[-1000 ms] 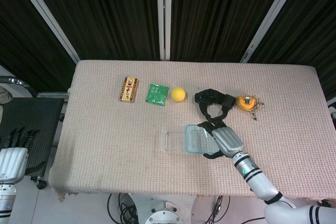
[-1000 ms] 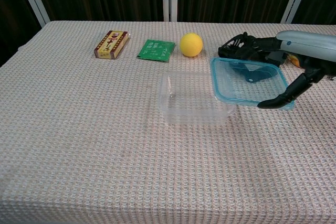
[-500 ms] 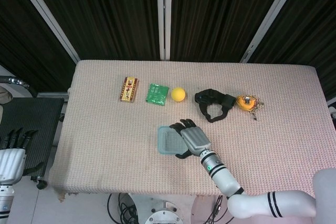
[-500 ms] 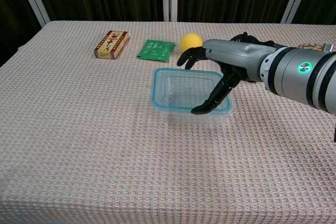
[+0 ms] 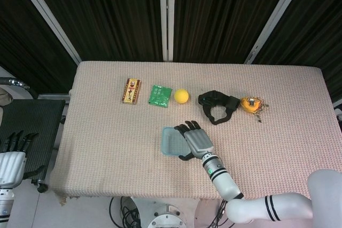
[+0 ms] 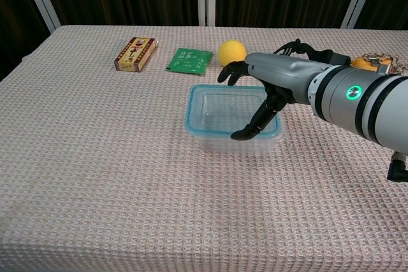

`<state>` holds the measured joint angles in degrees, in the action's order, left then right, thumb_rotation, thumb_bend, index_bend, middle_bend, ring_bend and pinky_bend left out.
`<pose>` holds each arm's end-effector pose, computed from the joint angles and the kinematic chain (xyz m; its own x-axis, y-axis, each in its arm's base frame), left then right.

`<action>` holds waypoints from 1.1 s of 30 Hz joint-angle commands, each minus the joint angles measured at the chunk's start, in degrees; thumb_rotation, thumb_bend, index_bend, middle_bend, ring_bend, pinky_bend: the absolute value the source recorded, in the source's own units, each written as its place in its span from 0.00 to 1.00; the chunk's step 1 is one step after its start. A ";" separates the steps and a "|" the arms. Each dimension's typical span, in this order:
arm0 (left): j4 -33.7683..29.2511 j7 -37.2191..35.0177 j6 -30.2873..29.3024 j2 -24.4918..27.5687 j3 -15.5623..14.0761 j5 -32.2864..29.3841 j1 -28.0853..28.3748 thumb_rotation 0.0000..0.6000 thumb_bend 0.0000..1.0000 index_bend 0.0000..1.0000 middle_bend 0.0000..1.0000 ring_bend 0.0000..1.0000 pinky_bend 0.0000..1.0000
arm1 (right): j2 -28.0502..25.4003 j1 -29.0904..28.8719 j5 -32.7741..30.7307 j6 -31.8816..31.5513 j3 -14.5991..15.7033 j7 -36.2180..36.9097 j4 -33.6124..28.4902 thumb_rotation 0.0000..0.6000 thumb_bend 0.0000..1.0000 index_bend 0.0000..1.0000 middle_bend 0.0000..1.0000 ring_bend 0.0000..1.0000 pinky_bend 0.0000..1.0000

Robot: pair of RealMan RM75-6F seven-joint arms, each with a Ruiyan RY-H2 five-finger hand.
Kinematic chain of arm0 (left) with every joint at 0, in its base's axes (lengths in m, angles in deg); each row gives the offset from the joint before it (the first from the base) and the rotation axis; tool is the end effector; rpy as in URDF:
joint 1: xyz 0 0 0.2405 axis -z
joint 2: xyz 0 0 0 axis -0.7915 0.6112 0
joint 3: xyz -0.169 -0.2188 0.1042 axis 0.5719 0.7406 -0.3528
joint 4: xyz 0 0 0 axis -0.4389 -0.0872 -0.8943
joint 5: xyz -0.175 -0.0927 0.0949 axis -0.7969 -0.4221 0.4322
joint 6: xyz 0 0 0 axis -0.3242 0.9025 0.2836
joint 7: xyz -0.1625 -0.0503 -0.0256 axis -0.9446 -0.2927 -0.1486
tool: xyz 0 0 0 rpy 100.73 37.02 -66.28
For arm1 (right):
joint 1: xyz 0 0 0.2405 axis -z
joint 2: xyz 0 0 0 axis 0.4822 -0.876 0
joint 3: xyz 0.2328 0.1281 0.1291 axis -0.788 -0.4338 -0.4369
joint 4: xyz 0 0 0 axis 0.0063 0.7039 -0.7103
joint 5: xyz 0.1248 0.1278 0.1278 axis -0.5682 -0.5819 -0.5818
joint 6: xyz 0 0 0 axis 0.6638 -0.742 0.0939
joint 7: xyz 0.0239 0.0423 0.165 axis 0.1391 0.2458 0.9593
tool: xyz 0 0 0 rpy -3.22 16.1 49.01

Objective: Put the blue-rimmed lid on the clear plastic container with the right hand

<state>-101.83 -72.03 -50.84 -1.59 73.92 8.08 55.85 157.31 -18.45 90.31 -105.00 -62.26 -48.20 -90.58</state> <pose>-0.3898 0.1999 0.1455 0.4574 0.0119 0.8892 0.8892 0.0011 -0.4574 -0.1030 -0.3275 -0.0703 0.3186 -0.4864 0.8135 -0.9430 -0.2492 0.2203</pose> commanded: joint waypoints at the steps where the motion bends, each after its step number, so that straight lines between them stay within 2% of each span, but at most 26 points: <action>1: 0.05 -0.07 -0.02 -0.04 0.02 -0.07 -0.04 1.00 0.00 0.14 0.14 0.02 0.00 | -0.37 0.29 0.79 -0.08 0.51 0.54 -0.15 1.00 0.15 0.16 0.40 0.02 0.00; 9: 0.10 -0.02 0.16 -0.16 0.01 -0.20 -0.08 1.00 0.00 0.14 0.14 0.02 0.00 | -2.15 1.57 4.13 0.40 1.85 3.32 -0.79 1.00 0.15 0.16 0.40 0.02 0.00; 33: 0.20 0.29 0.86 -0.56 0.02 -0.57 0.04 1.00 0.00 0.14 0.14 0.02 0.00 | -3.89 2.83 5.80 2.33 3.79 6.22 1.01 1.00 0.15 0.16 0.40 0.02 0.00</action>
<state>-101.63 -71.74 -49.98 -2.15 73.94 7.51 55.89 153.50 -15.71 96.03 -102.75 -58.56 -42.09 -89.64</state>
